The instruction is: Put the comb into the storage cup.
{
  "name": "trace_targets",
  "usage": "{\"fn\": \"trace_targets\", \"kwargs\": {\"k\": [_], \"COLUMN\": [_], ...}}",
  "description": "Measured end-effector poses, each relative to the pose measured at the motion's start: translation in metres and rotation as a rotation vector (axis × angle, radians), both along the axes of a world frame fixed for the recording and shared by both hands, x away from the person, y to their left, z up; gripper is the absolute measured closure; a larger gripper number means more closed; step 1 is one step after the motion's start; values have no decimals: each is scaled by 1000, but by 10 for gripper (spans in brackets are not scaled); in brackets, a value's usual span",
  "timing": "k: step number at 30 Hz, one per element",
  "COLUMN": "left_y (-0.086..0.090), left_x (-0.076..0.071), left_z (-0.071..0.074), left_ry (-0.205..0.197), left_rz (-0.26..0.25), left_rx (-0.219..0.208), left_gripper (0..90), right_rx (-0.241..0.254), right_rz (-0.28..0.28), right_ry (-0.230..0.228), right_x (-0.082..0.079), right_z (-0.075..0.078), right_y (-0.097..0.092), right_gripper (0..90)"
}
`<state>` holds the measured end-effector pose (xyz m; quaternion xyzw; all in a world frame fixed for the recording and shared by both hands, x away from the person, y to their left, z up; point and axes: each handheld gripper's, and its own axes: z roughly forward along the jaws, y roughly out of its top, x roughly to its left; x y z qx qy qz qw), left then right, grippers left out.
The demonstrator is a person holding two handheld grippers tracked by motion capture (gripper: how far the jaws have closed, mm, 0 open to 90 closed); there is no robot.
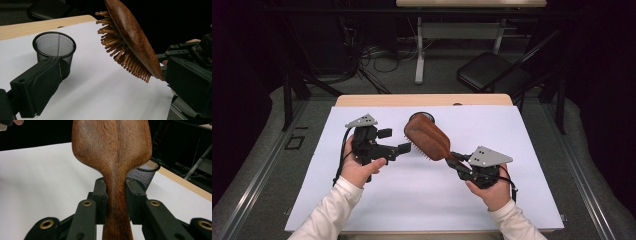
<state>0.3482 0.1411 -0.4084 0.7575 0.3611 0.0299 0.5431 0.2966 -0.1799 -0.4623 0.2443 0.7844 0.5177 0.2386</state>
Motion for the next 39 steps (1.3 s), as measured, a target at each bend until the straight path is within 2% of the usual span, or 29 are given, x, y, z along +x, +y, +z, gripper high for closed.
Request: {"fn": "trace_targets", "kwargs": {"k": [8,17,23,39], "left_y": [-8,-14,-20,-25], "left_x": [5,9,13,23], "left_z": [3,8,9,8], "left_ry": [26,37,60,125], "left_rz": [-17,-19,-18,-24], "left_rx": [-1,-8,-5,-44], "left_gripper": [8,8,8,8], "right_rx": [1,5,-2,5], "right_rz": [1,2,4,5], "right_ry": [-2,-5,-7,-13], "right_x": [-1,-1,-2,-2], "right_z": [0,0,-1,-1], "right_y": [1,1,2,2], "right_gripper": [724,724,724,724]}}
